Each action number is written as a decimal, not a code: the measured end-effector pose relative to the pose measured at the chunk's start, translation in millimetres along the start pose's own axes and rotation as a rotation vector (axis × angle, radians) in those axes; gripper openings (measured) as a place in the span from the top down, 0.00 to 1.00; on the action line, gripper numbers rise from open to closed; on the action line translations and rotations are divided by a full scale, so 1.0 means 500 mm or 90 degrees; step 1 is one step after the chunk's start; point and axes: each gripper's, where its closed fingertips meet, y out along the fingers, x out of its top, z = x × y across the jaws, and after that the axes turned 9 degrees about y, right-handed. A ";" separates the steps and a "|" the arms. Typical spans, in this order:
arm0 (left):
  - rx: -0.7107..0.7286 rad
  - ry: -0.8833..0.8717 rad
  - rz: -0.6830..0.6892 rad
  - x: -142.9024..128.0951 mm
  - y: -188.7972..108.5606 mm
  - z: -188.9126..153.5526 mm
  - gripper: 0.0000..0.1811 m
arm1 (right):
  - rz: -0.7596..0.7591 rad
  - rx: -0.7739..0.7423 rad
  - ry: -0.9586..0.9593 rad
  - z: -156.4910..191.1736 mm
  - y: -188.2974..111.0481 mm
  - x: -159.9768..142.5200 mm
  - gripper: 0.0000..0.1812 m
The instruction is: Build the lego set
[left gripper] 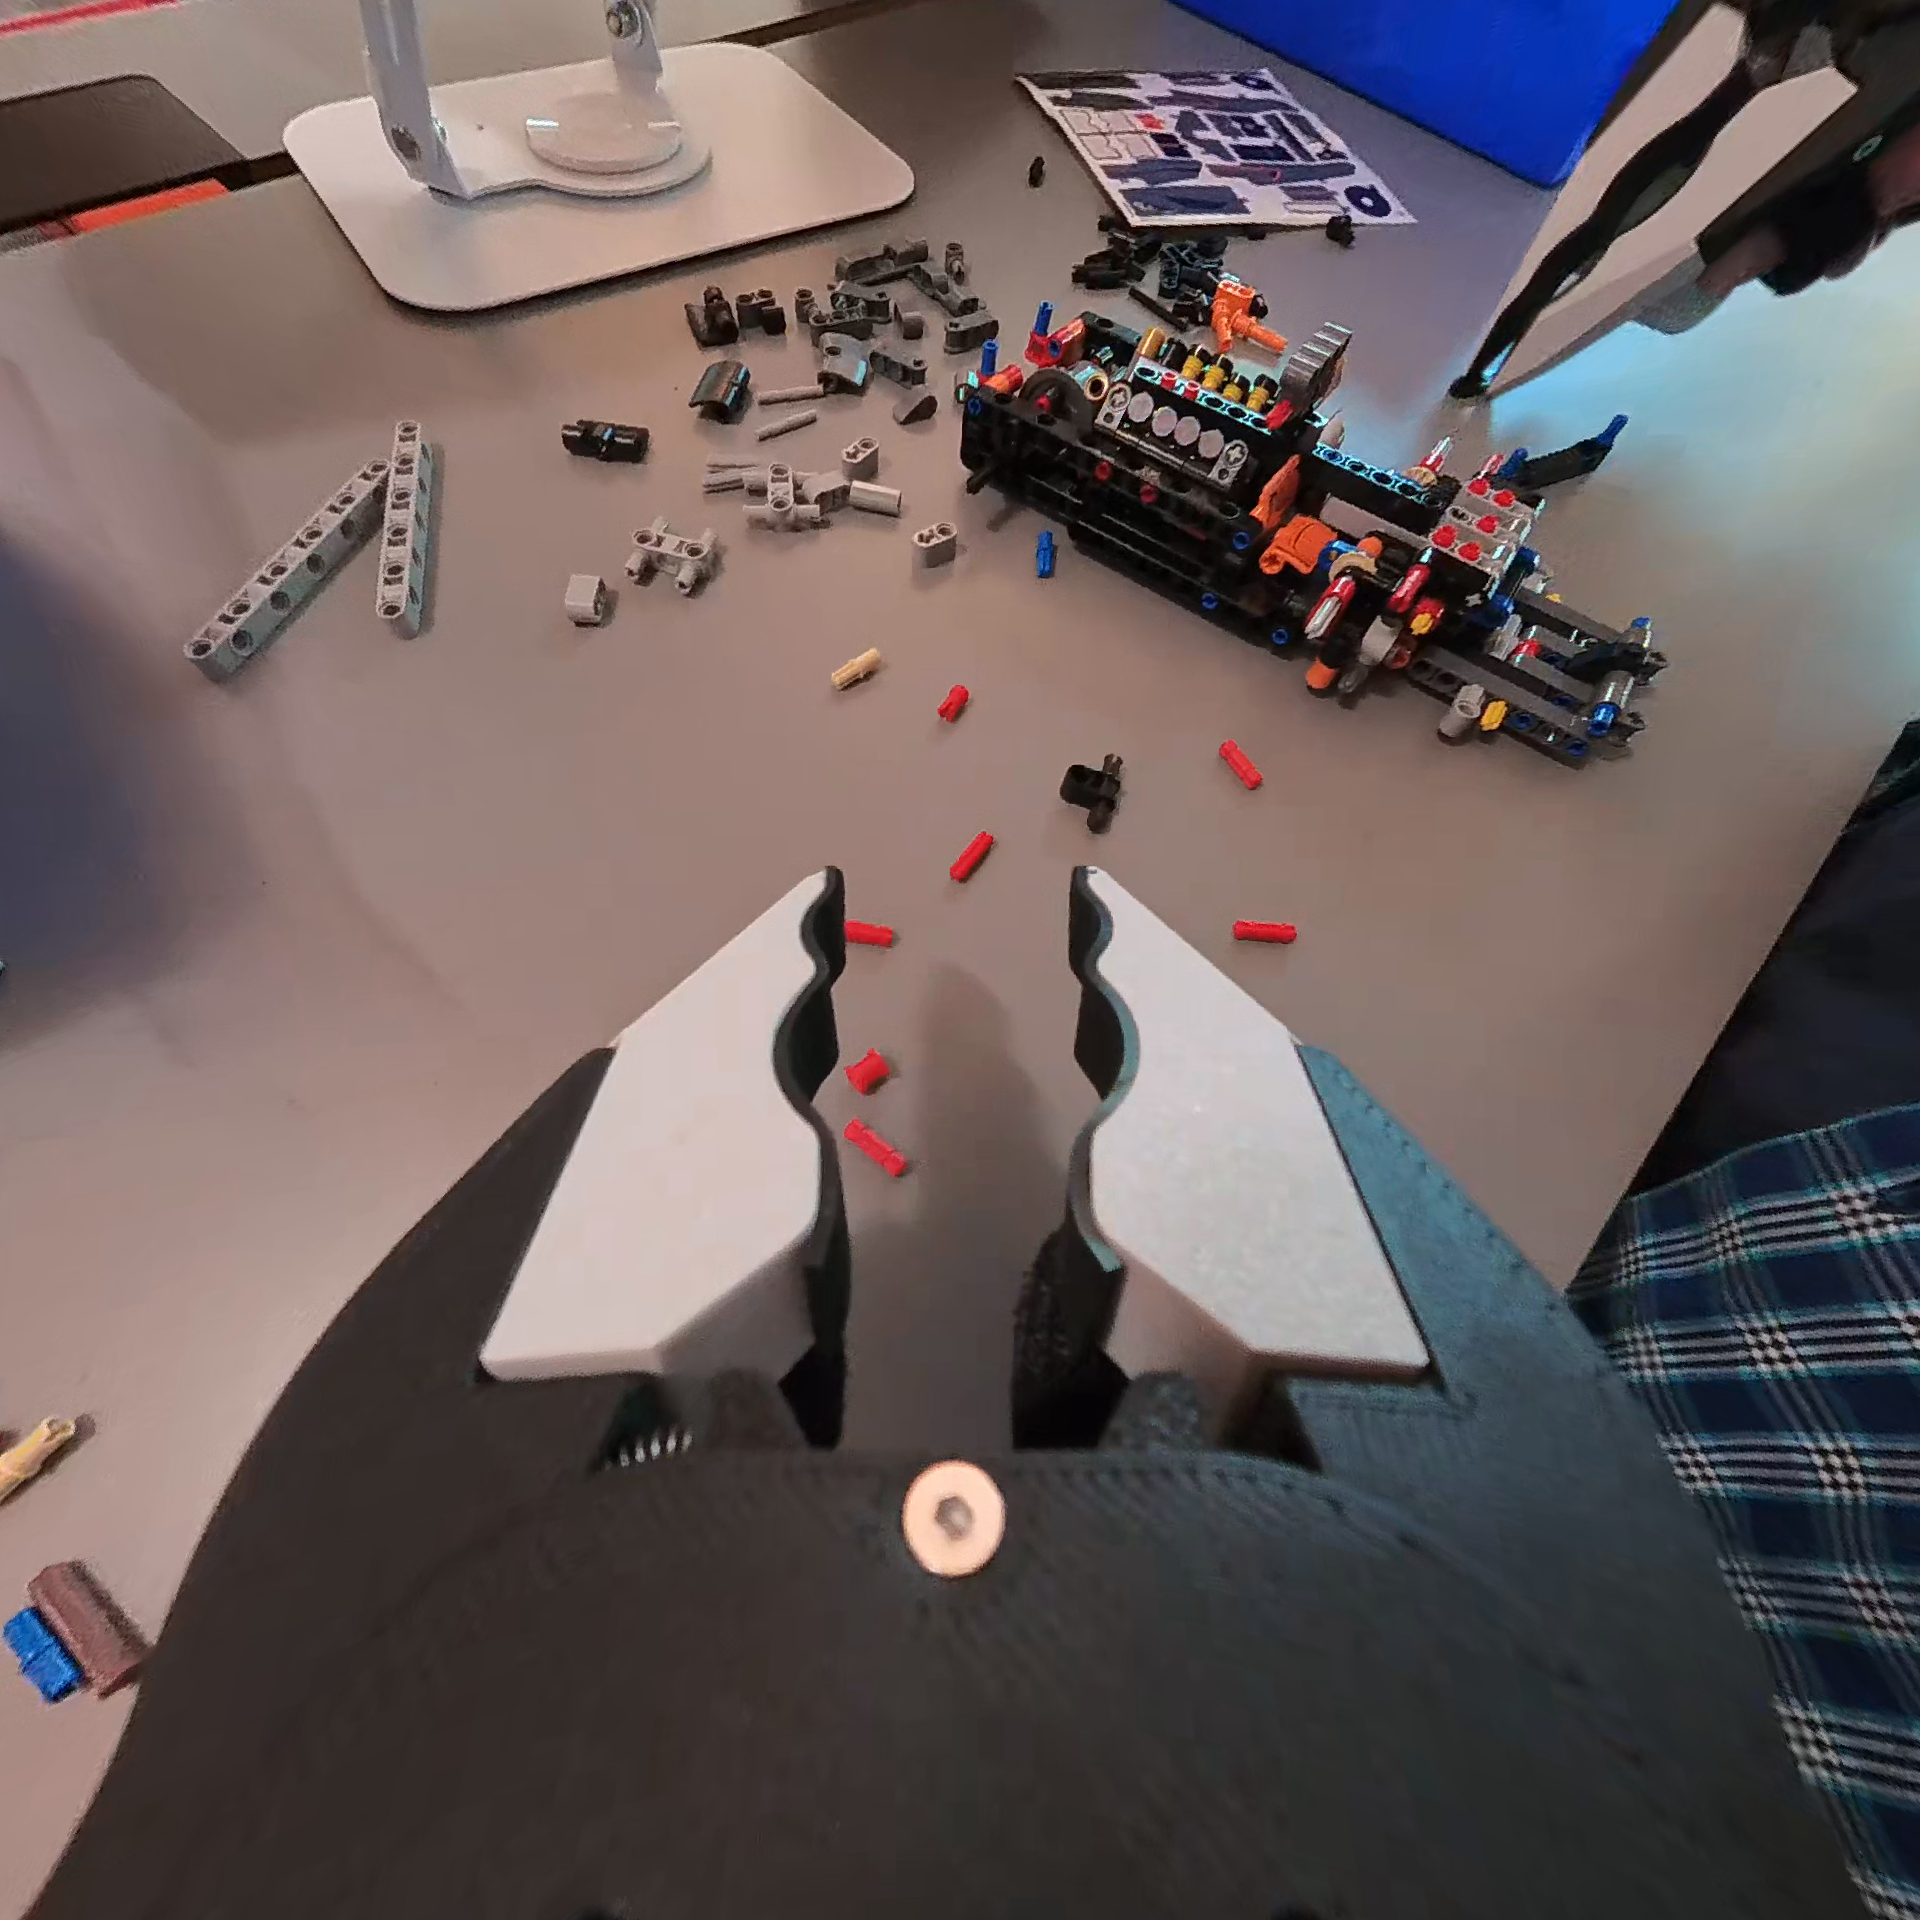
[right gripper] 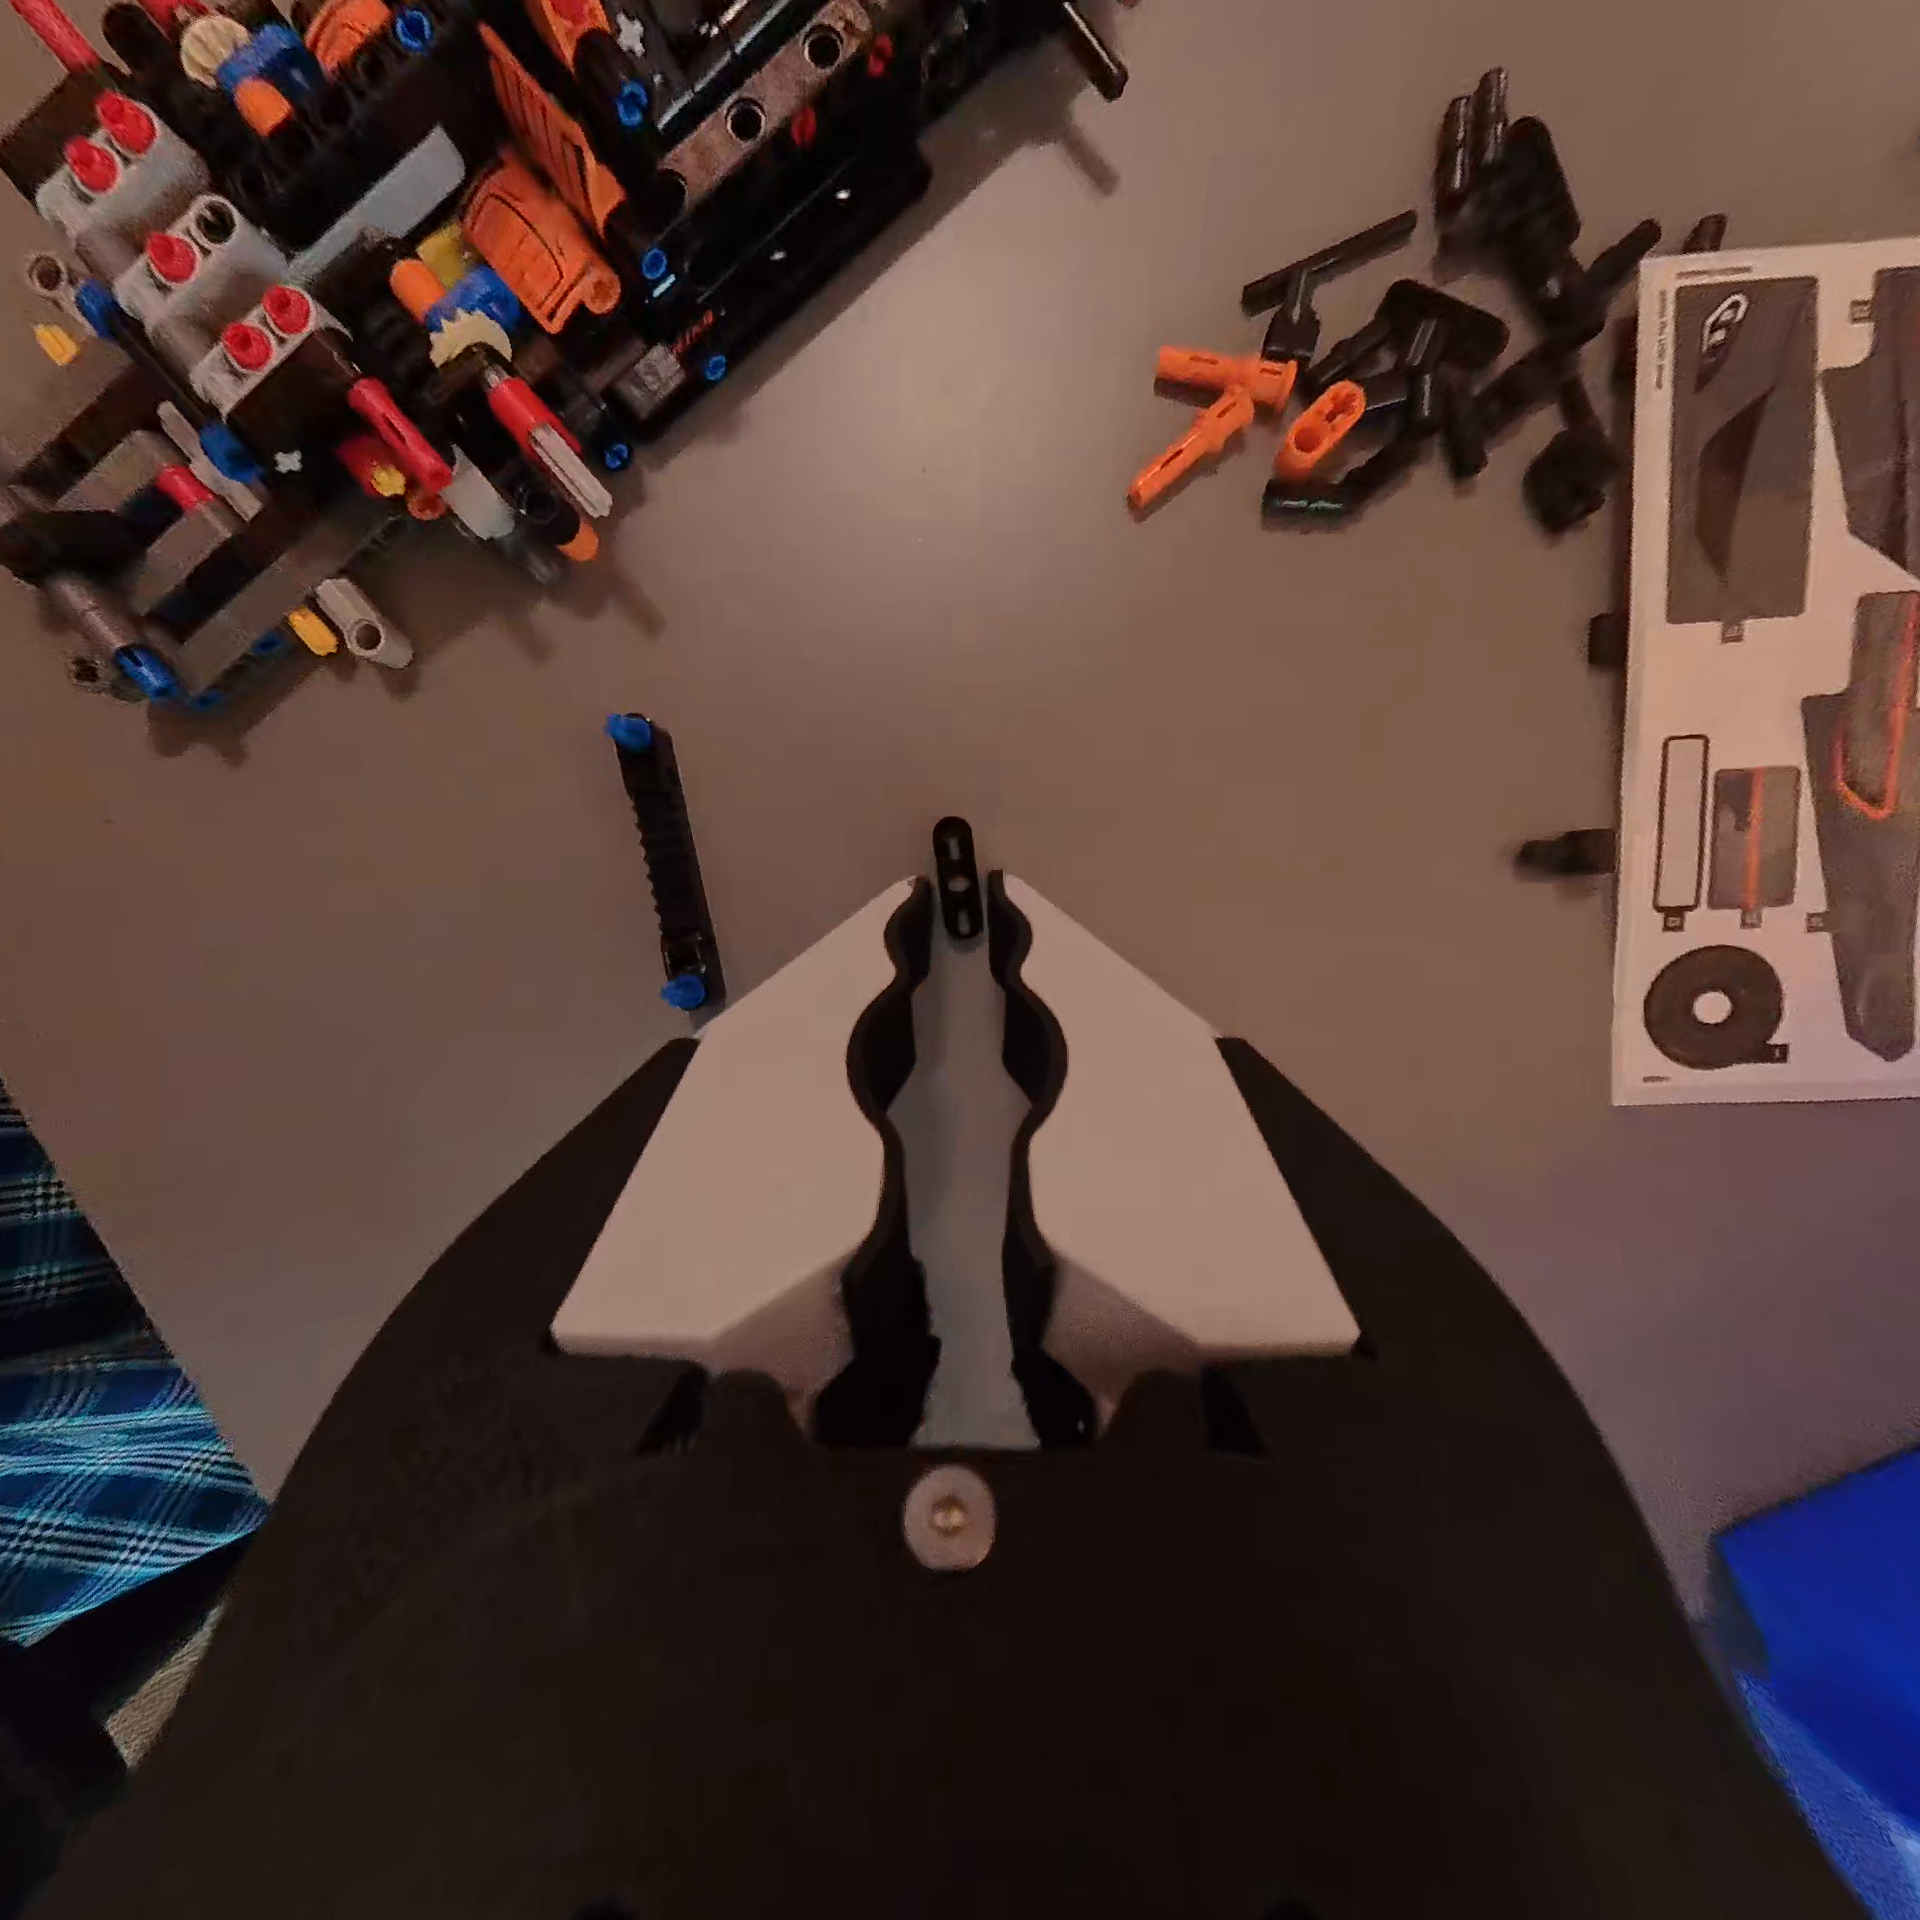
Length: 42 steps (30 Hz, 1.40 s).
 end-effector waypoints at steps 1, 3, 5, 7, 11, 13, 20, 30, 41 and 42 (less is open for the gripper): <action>-0.001 0.001 0.001 0.001 0.001 -0.002 0.76 | 0.000 -0.008 -0.003 -0.003 -0.002 0.000 0.93; 0.000 0.005 0.002 0.005 0.003 -0.006 0.76 | -0.001 -0.001 -0.003 -0.002 -0.009 0.002 0.90; 0.005 0.012 0.008 0.006 0.003 -0.007 0.76 | -0.017 -0.002 -0.005 -0.007 -0.023 0.013 0.89; 0.016 0.019 0.020 0.003 -0.004 -0.002 0.76 | -0.038 -0.003 -0.007 -0.011 -0.040 0.030 0.89; 0.091 0.039 0.056 -0.007 -0.066 0.047 0.76 | -0.077 -0.006 -0.026 -0.011 -0.065 0.065 0.91; 0.144 0.031 0.072 -0.020 -0.121 0.082 0.76 | -0.087 -0.001 -0.034 -0.005 -0.067 0.076 0.92; 0.169 -0.017 0.120 -0.083 -0.212 0.087 0.77 | -0.105 0.029 -0.071 0.029 -0.050 0.105 0.93; -0.012 0.198 0.151 0.029 0.020 0.059 0.80 | -0.144 0.058 -0.116 0.097 -0.057 0.139 0.94; -0.137 0.353 0.239 0.014 0.207 0.058 0.91 | -0.164 0.092 -0.098 0.108 -0.058 0.121 0.95; -0.142 0.354 0.241 0.013 0.209 0.059 0.92 | -0.167 0.096 -0.099 0.109 -0.057 0.124 0.95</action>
